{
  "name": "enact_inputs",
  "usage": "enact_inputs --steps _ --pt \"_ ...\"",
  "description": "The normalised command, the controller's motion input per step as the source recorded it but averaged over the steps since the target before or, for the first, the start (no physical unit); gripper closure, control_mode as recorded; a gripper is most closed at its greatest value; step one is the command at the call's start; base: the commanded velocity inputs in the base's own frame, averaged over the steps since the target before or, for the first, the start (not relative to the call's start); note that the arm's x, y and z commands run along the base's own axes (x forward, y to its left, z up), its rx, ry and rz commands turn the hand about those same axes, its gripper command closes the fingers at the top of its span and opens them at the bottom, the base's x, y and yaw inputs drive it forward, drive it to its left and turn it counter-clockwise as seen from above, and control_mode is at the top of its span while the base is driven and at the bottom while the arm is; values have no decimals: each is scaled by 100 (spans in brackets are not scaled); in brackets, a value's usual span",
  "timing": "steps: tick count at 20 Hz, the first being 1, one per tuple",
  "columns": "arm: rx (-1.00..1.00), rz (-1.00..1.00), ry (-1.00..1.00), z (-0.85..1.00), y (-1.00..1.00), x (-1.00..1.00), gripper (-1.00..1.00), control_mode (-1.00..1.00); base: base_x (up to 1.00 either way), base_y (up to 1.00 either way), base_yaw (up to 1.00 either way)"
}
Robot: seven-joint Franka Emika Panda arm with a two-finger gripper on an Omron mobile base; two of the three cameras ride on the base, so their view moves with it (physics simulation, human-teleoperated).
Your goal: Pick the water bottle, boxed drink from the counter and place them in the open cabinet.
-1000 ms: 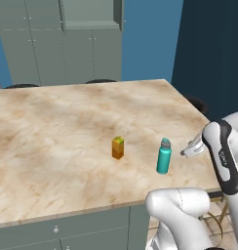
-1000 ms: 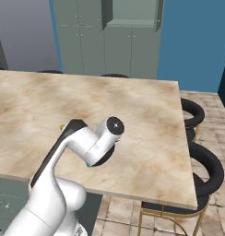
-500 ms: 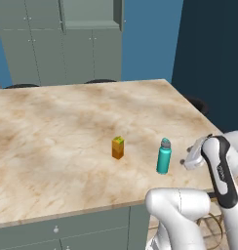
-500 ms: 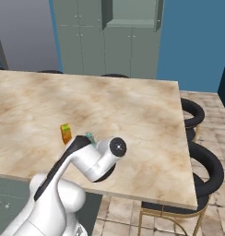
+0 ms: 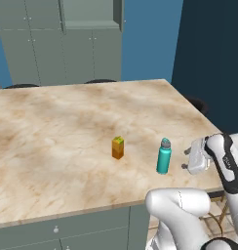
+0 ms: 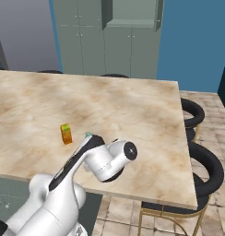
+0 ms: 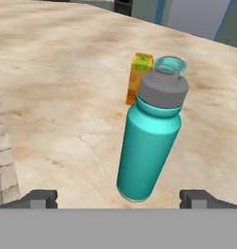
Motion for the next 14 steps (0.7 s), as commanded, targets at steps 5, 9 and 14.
enact_inputs --steps 5,9,14 --pt "1 7 -2 -2 -1 25 -100 -100 0 0 0" --pt "0 0 -4 -3 0 29 -100 -100 0 0 0" --pt "0 0 -5 -18 5 24 -100 -100 0 0 0"
